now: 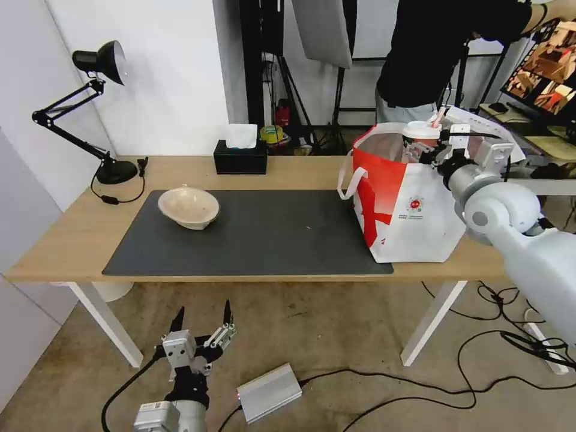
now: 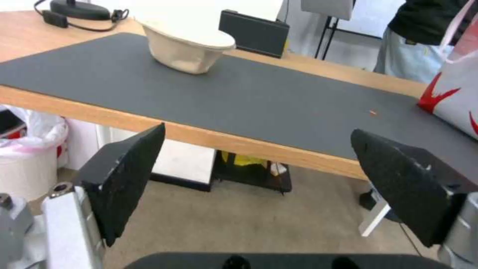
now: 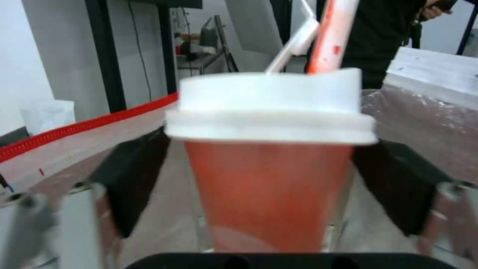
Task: Pick up the trash from the table and place it into the takeout bag.
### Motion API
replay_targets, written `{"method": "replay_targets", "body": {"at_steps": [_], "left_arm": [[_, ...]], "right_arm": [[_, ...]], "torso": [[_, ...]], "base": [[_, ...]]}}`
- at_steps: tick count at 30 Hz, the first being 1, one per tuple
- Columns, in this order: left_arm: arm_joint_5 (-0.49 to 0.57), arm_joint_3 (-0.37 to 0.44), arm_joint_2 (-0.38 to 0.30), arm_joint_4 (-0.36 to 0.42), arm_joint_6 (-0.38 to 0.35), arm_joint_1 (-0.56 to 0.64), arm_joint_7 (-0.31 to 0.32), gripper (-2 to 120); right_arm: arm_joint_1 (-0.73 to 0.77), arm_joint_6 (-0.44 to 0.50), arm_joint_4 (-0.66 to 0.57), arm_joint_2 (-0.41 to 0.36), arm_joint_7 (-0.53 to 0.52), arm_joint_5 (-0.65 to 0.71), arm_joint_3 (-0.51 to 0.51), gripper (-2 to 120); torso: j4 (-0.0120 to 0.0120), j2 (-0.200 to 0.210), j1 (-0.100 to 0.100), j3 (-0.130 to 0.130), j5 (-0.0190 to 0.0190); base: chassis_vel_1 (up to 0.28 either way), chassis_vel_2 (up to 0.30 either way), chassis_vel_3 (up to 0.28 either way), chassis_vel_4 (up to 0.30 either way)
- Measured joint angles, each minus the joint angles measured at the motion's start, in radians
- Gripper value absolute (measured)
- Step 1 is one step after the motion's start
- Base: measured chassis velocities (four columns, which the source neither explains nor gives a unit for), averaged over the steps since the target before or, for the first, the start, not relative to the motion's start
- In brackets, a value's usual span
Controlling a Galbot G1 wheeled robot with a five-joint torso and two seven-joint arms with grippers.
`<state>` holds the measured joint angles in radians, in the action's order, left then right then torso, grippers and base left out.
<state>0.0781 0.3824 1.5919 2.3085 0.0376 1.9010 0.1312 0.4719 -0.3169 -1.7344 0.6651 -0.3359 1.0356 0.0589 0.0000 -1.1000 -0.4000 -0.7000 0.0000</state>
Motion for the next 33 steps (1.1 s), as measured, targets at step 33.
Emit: {"method": "replay_targets", "body": {"at_steps": [33], "left_arm": [[-0.018,-0.015,0.000,0.009,0.002,0.006,0.002,100]], "right_arm": [[-0.076,-0.243,-0.067,-0.125,-0.044,0.022,-0.080,100]], "torso": [[0.0000,0.000,0.000,0.000,0.0000]], "base": [[0.000,0.000,0.000,0.000]]}}
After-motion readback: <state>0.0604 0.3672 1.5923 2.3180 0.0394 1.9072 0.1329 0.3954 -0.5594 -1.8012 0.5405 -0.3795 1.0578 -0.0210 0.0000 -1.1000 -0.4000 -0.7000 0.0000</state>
